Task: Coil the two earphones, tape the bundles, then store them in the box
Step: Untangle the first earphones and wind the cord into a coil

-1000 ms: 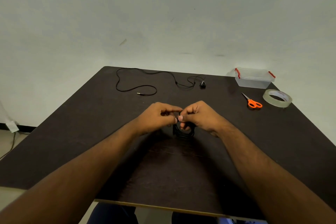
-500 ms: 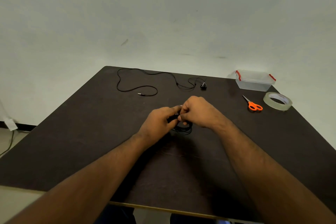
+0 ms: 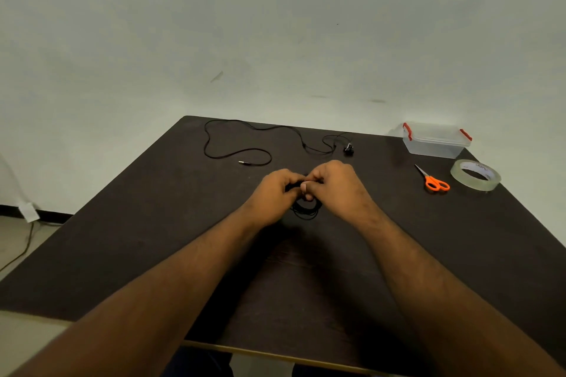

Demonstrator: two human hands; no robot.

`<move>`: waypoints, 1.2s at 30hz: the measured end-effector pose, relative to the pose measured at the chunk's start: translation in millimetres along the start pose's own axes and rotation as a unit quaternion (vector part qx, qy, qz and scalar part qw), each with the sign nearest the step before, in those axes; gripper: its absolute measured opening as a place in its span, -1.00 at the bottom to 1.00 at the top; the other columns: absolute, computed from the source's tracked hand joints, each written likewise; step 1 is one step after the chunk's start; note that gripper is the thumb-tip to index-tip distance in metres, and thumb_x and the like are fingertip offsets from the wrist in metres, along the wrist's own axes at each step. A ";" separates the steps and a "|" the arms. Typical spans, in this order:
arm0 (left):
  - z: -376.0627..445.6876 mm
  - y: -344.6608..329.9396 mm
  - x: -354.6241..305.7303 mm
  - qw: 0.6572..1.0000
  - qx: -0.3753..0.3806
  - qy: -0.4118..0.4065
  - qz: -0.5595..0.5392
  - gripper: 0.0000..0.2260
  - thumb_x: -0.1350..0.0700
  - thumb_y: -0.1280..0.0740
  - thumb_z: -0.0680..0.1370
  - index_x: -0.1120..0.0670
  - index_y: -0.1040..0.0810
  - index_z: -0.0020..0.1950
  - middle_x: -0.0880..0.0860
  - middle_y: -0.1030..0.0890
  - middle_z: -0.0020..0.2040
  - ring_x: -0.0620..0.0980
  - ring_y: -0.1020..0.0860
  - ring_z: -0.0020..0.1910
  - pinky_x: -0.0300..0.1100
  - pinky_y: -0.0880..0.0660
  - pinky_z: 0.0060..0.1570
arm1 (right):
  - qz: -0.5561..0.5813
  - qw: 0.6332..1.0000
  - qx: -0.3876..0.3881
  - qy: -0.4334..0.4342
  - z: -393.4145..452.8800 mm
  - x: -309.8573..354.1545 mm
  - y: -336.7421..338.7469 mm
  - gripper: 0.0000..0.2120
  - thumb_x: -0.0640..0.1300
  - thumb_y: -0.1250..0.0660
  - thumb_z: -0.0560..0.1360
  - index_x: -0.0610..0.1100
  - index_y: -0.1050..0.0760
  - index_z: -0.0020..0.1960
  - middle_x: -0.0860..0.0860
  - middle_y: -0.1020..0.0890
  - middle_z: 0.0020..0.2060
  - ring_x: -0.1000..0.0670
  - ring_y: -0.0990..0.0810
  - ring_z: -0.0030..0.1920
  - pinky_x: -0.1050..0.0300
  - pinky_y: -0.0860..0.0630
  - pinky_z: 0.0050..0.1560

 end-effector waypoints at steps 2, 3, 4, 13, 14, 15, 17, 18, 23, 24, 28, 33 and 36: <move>-0.9 -1.7 -0.6 1.000 0.004 -0.019 -0.017 -0.79 0.34 -0.36 0.49 0.06 -0.68 -0.20 0.12 -0.58 -0.33 0.00 -0.51 -0.31 -0.34 -0.37 -0.27 | 0.053 0.998 0.005 -0.021 -1.3 -0.8 2.1 -0.83 -0.15 -0.40 0.48 -0.09 -0.65 -0.28 0.03 -0.66 -0.45 0.22 -0.40 -0.60 0.40 -0.26 -0.59; -2.5 -2.6 1.2 1.000 -0.003 -0.013 -0.028 -0.73 0.36 -0.35 0.49 0.01 -0.66 -0.22 0.08 -0.58 -0.33 -0.04 -0.51 -0.32 -0.34 -0.39 -0.26 | 0.070 0.997 0.009 -0.028 -2.2 -0.6 2.7 -0.83 -0.15 -0.40 0.48 -0.09 -0.65 -0.28 0.03 -0.66 -0.44 0.21 -0.40 -0.58 0.37 -0.29 -0.56; -4.4 -3.9 3.0 0.999 -0.016 0.004 -0.041 -0.70 0.36 -0.35 0.49 -0.05 -0.65 -0.23 -0.02 -0.60 -0.31 -0.13 -0.53 -0.30 -0.35 -0.42 -0.22 | 0.083 0.996 0.012 -0.032 -2.9 -0.5 3.4 -0.83 -0.15 -0.40 0.48 -0.09 -0.65 -0.28 0.03 -0.67 -0.43 0.19 -0.43 -0.54 0.31 -0.34 -0.52; -8.5 -10.5 -1.3 0.961 -0.120 0.135 -0.208 -0.46 0.35 -0.43 0.45 0.01 -0.41 0.37 0.06 -0.65 -0.31 -0.16 -0.62 -0.30 -0.33 -0.51 -0.20 | -0.046 0.998 -0.018 0.042 -2.3 -5.3 -3.6 -0.83 -0.10 -0.28 0.56 -0.05 -0.62 -0.15 0.08 -0.63 -0.32 0.12 -0.58 -0.30 0.22 -0.47 -0.28; -8.2 -8.6 -0.8 0.954 -0.113 0.151 -0.234 -0.41 0.34 -0.44 0.44 -0.02 -0.36 0.38 0.14 -0.66 -0.29 -0.11 -0.62 -0.29 -0.27 -0.54 -0.18 | -0.058 0.997 -0.016 0.056 -3.0 -6.1 -3.8 -0.82 -0.09 -0.26 0.57 -0.04 -0.60 -0.14 0.08 -0.62 -0.30 0.12 -0.57 -0.28 0.21 -0.46 -0.27; -7.7 -6.0 -0.1 0.947 -0.100 0.167 -0.257 -0.38 0.34 -0.45 0.43 -0.04 -0.32 0.38 0.20 -0.67 -0.24 -0.05 -0.63 -0.26 -0.20 -0.56 -0.13 | -0.067 0.995 -0.010 0.071 -3.9 -6.4 -3.8 -0.82 -0.08 -0.25 0.58 -0.03 -0.59 -0.14 0.08 -0.61 -0.29 0.12 -0.56 -0.27 0.19 -0.46 -0.26; -7.2 -0.1 0.7 0.933 -0.069 0.197 -0.294 -0.38 0.35 -0.46 0.41 -0.04 -0.31 0.36 0.22 -0.68 -0.19 0.00 -0.64 -0.21 -0.11 -0.54 -0.03 | -0.084 0.992 0.004 0.097 -4.5 -6.6 -3.1 -0.80 -0.07 -0.22 0.59 -0.03 -0.57 -0.13 0.07 -0.61 -0.27 0.10 -0.56 -0.24 0.14 -0.47 -0.22; -7.0 2.1 1.0 0.925 -0.054 0.211 -0.310 -0.40 0.37 -0.44 0.41 -0.02 -0.34 0.34 0.21 -0.68 -0.19 0.01 -0.64 -0.20 -0.12 -0.53 -0.03 | -0.089 0.990 0.011 0.108 -5.0 -6.2 -2.3 -0.80 -0.06 -0.22 0.59 -0.04 -0.58 -0.11 0.07 -0.62 -0.24 0.09 -0.57 -0.21 0.11 -0.49 -0.18; -10.6 3.2 1.7 0.857 0.023 0.273 -0.437 -0.48 0.39 -0.22 0.43 0.05 -0.42 0.35 0.15 -0.58 -0.15 -0.02 -0.60 -0.21 -0.17 -0.48 -0.22 | -0.031 0.983 0.035 0.178 -9.2 -2.4 0.4 -0.81 -0.13 -0.25 0.60 -0.13 -0.62 0.08 0.03 -0.67 -0.11 0.10 -0.58 -0.12 0.19 -0.49 -0.10; -12.2 2.2 2.6 0.840 0.036 0.281 -0.463 -0.48 0.37 -0.21 0.42 0.04 -0.44 0.34 0.16 -0.58 -0.09 0.02 -0.59 -0.16 -0.14 -0.47 -0.19 | -0.026 0.982 0.034 0.184 -10.1 -2.6 0.3 -0.81 -0.13 -0.26 0.59 -0.13 -0.62 0.09 0.02 -0.67 -0.10 0.09 -0.59 -0.11 0.18 -0.50 -0.09; -15.8 0.7 5.4 0.819 0.042 0.289 -0.494 -0.55 0.29 -0.29 0.48 0.00 -0.47 0.34 0.10 -0.63 -0.06 0.00 -0.57 -0.14 -0.10 -0.42 -0.18 | -0.060 0.980 -0.005 0.190 -10.6 -7.8 -0.1 -0.80 -0.11 -0.23 0.60 -0.10 -0.60 0.11 0.00 -0.66 -0.08 0.04 -0.59 -0.06 0.03 -0.53 -0.04; -14.0 -0.6 7.3 0.833 0.016 0.261 -0.487 -0.52 0.27 -0.41 0.44 -0.02 -0.47 0.33 0.13 -0.66 -0.07 -0.02 -0.62 -0.18 -0.14 -0.54 -0.17 | -0.102 0.975 -0.052 0.191 -14.5 -15.1 -4.6 -0.79 -0.11 -0.20 0.62 -0.11 -0.56 0.15 -0.02 -0.60 -0.12 -0.01 -0.56 -0.10 -0.01 -0.51 -0.09; -13.5 -4.4 7.4 0.798 0.007 0.263 -0.543 -0.49 0.24 -0.40 0.40 -0.01 -0.47 0.33 0.09 -0.68 -0.10 -0.05 -0.65 -0.19 -0.15 -0.59 -0.21 | -0.071 0.971 -0.089 0.211 -17.1 -13.3 -3.9 -0.78 -0.15 -0.23 0.61 -0.17 -0.56 0.18 -0.07 -0.62 -0.11 -0.03 -0.58 -0.09 -0.02 -0.53 -0.09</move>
Point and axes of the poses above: each hand's wrist, its own z-axis towards the middle knuckle, its own y-axis out of the back of the hand, x = y × z, the point moved 2 cm from there along z, towards the middle knuckle
